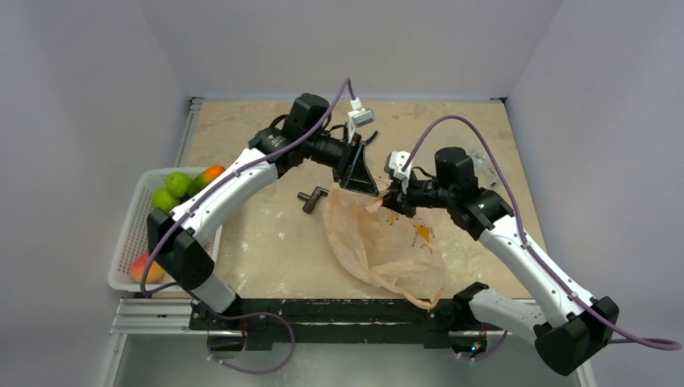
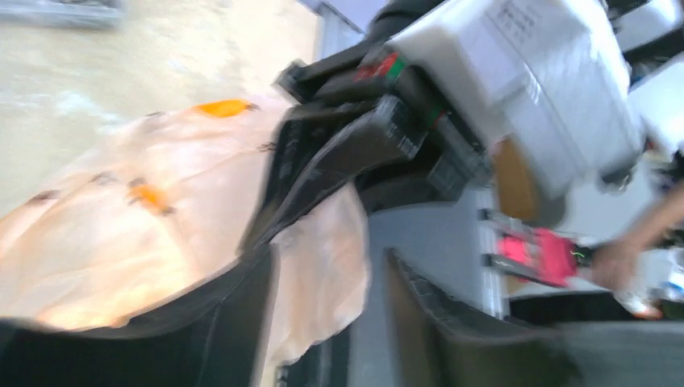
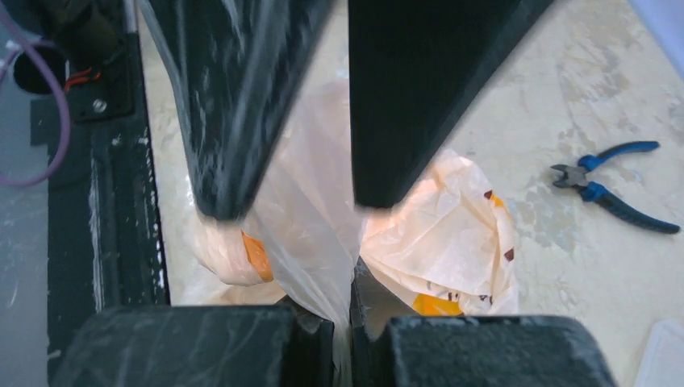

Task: Place the fake fruits into the plastic bag and tie a complex knot

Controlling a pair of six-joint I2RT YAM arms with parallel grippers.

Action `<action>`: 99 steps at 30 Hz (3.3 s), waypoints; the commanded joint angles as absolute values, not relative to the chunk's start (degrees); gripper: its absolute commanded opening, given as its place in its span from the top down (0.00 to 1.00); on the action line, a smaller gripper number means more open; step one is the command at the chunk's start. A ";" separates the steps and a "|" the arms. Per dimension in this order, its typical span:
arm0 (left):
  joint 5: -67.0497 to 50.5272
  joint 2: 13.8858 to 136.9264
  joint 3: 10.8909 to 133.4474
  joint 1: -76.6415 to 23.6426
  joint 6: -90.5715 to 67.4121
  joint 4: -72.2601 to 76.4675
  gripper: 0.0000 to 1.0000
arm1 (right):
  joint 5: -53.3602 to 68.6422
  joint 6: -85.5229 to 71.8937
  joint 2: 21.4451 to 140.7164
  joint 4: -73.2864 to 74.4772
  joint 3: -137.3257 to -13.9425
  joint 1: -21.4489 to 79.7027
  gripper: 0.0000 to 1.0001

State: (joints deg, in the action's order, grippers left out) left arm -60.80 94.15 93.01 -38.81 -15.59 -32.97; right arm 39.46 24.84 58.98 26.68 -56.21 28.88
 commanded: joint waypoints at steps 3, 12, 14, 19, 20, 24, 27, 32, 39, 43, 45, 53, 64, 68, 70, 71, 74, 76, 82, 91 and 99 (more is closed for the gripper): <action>-38.44 72.69 80.42 -31.15 -14.58 -16.25 0.12 | 36.37 3.46 57.87 18.33 -56.89 27.22 1.00; -20.50 52.79 58.74 -44.68 24.87 -14.36 0.21 | 50.34 -22.84 61.26 5.47 -53.27 19.78 1.00; -17.05 52.29 56.32 -47.51 27.65 -11.76 0.21 | 53.61 -27.38 61.96 2.65 -52.93 19.10 1.00; -12.59 55.73 54.92 -52.43 35.80 -5.41 0.16 | 57.28 -34.71 61.94 -3.54 -51.22 19.07 1.00; -11.99 56.78 55.07 -52.99 36.82 -4.32 0.15 | 57.64 -35.17 61.77 -3.78 -50.91 19.07 1.00; -12.31 61.69 56.48 -53.73 40.69 -3.02 0.13 | 59.02 -35.66 61.32 -3.27 -50.44 19.07 1.00; -10.37 64.79 57.80 -53.79 41.01 -1.74 0.17 | 61.82 -36.97 61.13 -5.16 -49.84 19.35 1.00; -13.21 66.17 61.76 -53.05 39.07 -10.99 0.64 | 63.72 -28.13 60.76 5.40 -53.05 19.40 1.00; -28.34 60.45 62.87 -44.92 29.41 -25.32 1.00 | 60.77 -9.93 61.62 25.64 -58.51 17.79 1.00; -35.48 59.41 64.70 -38.50 21.74 -29.94 1.00 | 58.15 -6.15 61.72 28.70 -59.14 17.40 1.00; -38.71 59.07 64.85 -36.68 17.61 -30.05 1.00 | 58.32 -6.18 61.89 28.49 -59.30 17.33 1.00; -12.30 55.01 59.34 -51.58 16.75 -18.07 0.13 | 57.95 -14.46 61.64 21.47 -57.86 17.32 1.00; -3.89 66.22 66.83 -58.36 7.60 -13.29 0.05 | 57.65 -27.70 60.93 10.33 -53.14 17.40 1.00; -4.97 69.38 68.59 -58.33 5.97 -12.44 0.05 | 58.76 -28.13 60.12 8.84 -52.28 17.40 1.00; -4.26 70.81 69.35 -57.81 4.45 -12.56 0.05 | 59.22 -28.34 59.55 8.17 -52.05 17.61 1.00; -4.77 71.22 69.50 -57.25 3.99 -12.48 0.07 | 59.24 -28.14 59.39 8.40 -52.01 17.72 1.00; -7.68 71.84 69.44 -55.83 3.31 -12.55 0.17 | 59.12 -27.60 58.97 9.71 -51.88 17.75 1.00; -10.23 71.99 68.91 -54.43 3.05 -12.86 0.40 | 59.51 -27.60 58.66 9.74 -51.83 17.71 1.00; -13.16 71.22 69.19 -49.36 2.95 -16.56 0.92 | 59.63 -23.75 58.62 14.24 -53.10 17.73 1.00; -47.93 67.38 73.58 -34.85 2.19 -26.02 1.00 | 42.22 6.50 59.55 35.19 -57.53 17.49 1.00; -53.03 70.57 78.82 -31.99 0.98 -27.91 1.00 | 42.62 19.77 55.48 39.31 -57.19 19.12 1.00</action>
